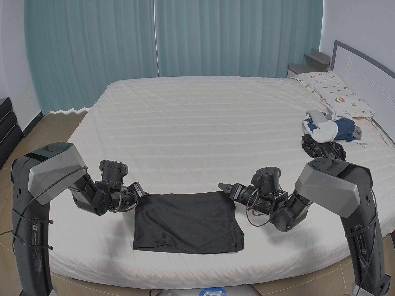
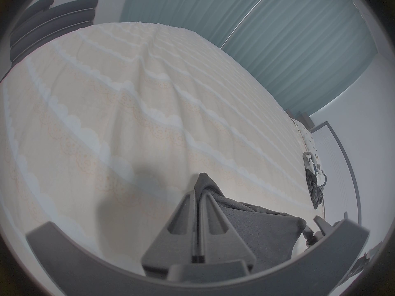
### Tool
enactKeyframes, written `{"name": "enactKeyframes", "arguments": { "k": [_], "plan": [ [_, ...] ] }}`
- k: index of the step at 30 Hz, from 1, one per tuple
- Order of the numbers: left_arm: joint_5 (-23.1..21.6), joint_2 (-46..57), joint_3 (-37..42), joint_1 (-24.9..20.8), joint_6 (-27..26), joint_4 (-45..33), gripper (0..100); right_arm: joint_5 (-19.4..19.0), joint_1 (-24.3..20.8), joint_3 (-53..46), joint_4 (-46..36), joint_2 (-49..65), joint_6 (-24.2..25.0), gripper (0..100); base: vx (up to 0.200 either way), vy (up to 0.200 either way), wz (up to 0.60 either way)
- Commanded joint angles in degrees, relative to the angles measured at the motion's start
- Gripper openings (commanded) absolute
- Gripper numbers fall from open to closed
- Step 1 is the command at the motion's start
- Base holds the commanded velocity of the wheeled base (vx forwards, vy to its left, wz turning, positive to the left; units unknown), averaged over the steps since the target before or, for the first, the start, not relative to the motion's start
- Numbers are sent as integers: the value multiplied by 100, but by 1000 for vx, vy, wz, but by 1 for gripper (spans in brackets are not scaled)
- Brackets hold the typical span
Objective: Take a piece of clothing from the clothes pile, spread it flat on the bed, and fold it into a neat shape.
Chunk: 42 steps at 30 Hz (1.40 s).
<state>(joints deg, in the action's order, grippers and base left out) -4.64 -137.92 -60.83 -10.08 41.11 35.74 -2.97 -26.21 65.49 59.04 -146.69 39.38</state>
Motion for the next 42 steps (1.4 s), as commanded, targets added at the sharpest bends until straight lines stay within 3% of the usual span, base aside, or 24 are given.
{"name": "enactKeyframes", "arguments": {
  "k": [1, 35, 36, 37, 38, 42],
  "plan": [
    [-1, -6, 1, -3, 3, 3, 0, 60, -42, 403, -138, -343, -44, 0, 0, 0, 0],
    [7, -85, 1, -47, -59, 170, 0, 420, 186, 1344, -402, -791, -44, 0, 0, 0, 0],
    [7, -77, 1, -47, -59, 170, 0, 420, 186, 1344, -437, -791, -44, 100, 0, 0, 0],
    [7, -77, 1, -47, -59, 170, 0, 420, 186, 1344, -437, -791, -44, 100, 0, 0, 0],
    [-19, -42, 1, -38, -33, 126, 100, 420, 178, 1361, -525, -791, -44, 100, 0, 0, 0],
    [-19, -59, 19, -55, -41, 170, 100, 429, 160, 1282, -446, -721, -26, 100, 0, 0, 0]
  ]
}}
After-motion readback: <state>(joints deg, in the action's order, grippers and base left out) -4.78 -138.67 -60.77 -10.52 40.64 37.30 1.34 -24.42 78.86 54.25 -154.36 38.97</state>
